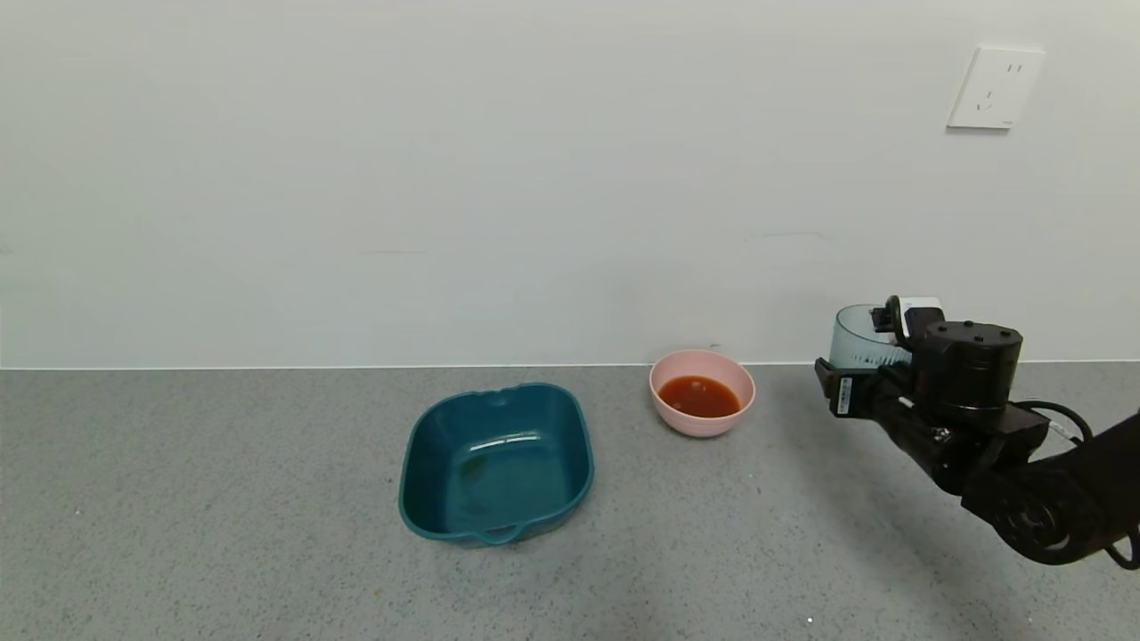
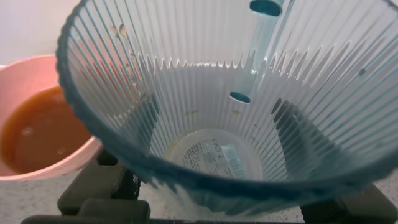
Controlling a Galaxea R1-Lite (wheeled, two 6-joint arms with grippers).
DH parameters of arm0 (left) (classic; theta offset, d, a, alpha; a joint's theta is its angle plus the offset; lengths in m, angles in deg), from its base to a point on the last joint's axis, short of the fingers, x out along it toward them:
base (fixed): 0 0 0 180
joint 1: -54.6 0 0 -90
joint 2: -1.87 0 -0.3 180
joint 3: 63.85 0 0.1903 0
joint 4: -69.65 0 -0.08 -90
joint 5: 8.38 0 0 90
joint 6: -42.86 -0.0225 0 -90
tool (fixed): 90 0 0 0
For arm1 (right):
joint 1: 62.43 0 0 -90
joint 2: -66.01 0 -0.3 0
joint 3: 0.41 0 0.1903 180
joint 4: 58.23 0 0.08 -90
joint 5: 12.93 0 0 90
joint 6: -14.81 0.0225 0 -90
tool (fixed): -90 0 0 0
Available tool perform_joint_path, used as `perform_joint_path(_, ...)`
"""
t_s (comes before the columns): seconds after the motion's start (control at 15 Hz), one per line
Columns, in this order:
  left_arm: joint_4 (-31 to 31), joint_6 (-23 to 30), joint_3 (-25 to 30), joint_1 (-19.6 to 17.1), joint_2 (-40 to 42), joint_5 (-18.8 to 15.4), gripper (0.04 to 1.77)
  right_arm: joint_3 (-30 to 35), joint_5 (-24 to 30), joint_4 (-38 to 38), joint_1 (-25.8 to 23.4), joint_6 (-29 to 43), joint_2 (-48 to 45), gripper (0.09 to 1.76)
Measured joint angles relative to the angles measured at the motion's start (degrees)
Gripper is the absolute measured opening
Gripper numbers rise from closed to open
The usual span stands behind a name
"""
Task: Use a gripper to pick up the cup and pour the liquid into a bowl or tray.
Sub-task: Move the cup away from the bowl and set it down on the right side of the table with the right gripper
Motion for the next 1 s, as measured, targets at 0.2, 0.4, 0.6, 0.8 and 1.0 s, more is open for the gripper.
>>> perform_joint_path(0.2,0.0,0.0,0.0,0.0,0.0,0.0,1.72,-0.3,1.7,2.2,-3.2,0.1,3.3,1.36)
perform_joint_path(0.4,0.0,0.0,0.0,0.0,0.0,0.0,1.72,-0.6,2.9,6.4,-4.9,0.4,7.9,1.36)
perform_joint_path(0.6,0.0,0.0,0.0,0.0,0.0,0.0,1.72,-1.8,3.5,7.3,-5.9,1.6,12.5,1.36)
perform_joint_path(0.8,0.0,0.0,0.0,0.0,0.0,0.0,1.72,-3.4,3.6,8.4,-6.8,2.0,16.3,1.36)
perform_joint_path(1.0,0.0,0.0,0.0,0.0,0.0,0.0,1.72,-4.7,3.7,8.5,-7.5,2.0,18.4,1.36)
